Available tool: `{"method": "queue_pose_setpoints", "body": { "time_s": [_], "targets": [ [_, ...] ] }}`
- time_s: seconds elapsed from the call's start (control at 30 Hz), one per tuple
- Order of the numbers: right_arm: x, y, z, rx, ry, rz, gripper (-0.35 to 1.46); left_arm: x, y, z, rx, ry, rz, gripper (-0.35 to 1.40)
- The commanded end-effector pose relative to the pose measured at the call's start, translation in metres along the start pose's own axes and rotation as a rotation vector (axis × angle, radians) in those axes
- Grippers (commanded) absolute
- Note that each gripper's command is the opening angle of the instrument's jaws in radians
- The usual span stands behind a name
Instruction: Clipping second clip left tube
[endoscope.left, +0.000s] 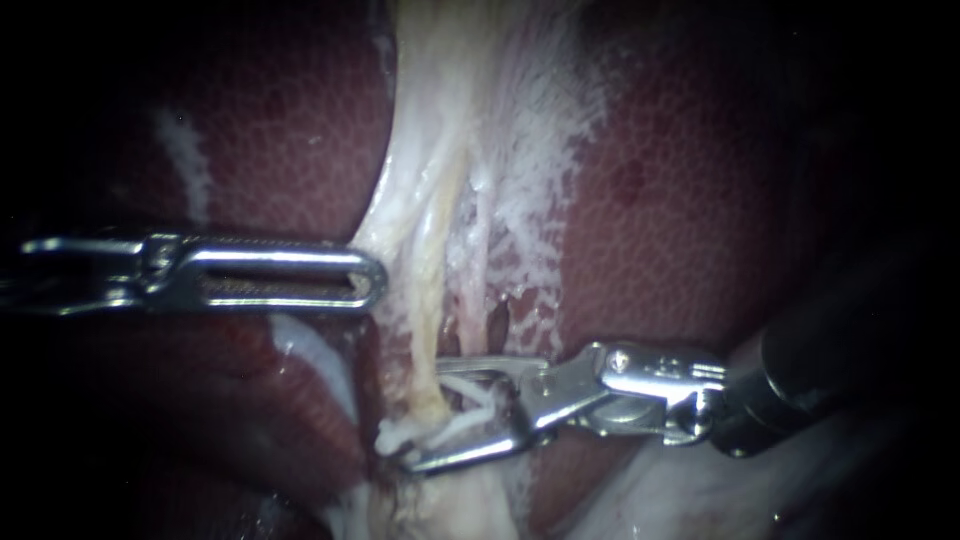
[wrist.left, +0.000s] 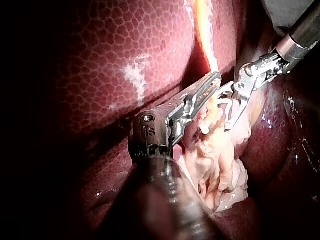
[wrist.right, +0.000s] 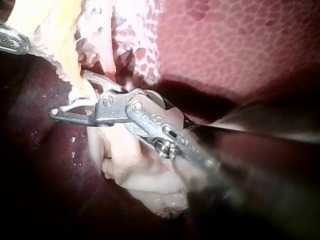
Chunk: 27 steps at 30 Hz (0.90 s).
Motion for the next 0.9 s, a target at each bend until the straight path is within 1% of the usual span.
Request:
{"method": "queue_pose_setpoints", "body": {
  "time_s": [0.03,0.2,0.53,0.7,0.83,0.9],
  "targets": [
    [0.0,0.0,0.0003,0.01,-0.001,0.003,0.58,0.0,0.0,0.0,0.0,0.0,0.0,-0.35],
    [0.0003,-0.0001,0.0007,0.043,-0.01,-0.007,0.55,0.0,0.0,0.0,0.0,0.0,0.0,-0.35],
    [0.0003,0.0,0.0006,0.039,-0.009,-0.004,0.51,0.0,0.0,0.0,0.0,0.0,0.0,-0.35],
    [0.0003,0.0003,0.0004,0.032,-0.005,0.002,0.49,0.0001,0.0,0.0,0.0,0.0,0.0,-0.35],
    [-0.0001,0.0008,0.0,0.023,-0.018,0.008,0.42,0.0001,0.0,0.0001,-0.001,0.0,0.001,-0.35],
    [-0.0002,0.001,-0.0003,0.019,-0.036,0.015,0.33,0.0001,0.0,0.0001,-0.001,0.0,0.001,-0.35]
  ]
}}
